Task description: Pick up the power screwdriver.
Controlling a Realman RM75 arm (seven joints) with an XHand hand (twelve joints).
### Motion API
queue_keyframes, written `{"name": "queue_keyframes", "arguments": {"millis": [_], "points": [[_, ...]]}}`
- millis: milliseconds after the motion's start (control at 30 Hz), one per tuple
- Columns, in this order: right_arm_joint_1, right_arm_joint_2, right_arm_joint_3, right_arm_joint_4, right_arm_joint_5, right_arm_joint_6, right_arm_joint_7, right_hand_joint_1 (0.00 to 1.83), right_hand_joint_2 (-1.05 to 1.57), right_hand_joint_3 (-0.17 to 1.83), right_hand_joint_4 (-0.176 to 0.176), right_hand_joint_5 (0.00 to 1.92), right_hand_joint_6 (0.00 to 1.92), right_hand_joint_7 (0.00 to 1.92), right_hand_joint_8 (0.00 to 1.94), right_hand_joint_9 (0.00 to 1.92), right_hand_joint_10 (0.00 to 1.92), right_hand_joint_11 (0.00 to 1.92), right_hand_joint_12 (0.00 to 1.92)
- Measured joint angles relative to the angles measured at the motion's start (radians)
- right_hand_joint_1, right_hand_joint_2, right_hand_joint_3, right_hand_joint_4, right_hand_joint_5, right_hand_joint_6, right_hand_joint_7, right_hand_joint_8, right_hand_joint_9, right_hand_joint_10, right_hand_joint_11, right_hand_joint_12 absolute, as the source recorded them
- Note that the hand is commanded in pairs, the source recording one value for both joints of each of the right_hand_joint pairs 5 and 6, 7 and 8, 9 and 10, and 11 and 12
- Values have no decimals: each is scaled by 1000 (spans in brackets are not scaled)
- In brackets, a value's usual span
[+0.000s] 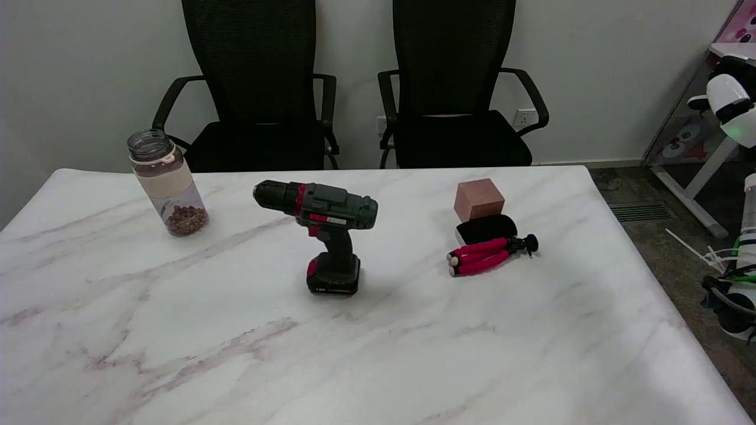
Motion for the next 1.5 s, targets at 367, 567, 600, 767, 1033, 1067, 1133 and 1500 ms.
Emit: {"name": "queue_keyframes", "arguments": {"millis": [367,567,600,767,1033,1067,1133,1500], "points": [[-13,-1,-19,9,-97,-27,53,903,299,927,-176,597,597,597,597,548,548,865,865],[-17,-1,-44,-17,-161,-20,83,909,212,915,-176,636,636,636,636,580,580,889,889],[-17,-1,-48,-28,-178,-13,88,910,210,914,-176,635,635,635,635,583,583,891,891],[-18,-2,-62,-99,-257,25,106,911,159,897,-134,531,531,531,531,621,621,926,926],[1,-11,-78,-224,-384,120,122,911,110,867,-127,324,324,324,324,577,577,784,784],[6,-15,-80,-239,-399,132,123,911,112,860,-126,316,316,316,316,566,566,758,758],[16,-25,-83,-275,-436,165,125,911,112,855,-125,310,310,310,310,551,551,735,735],[66,-113,-104,-377,-573,301,132,911,103,857,-98,348,348,348,348,518,518,672,672]]}}
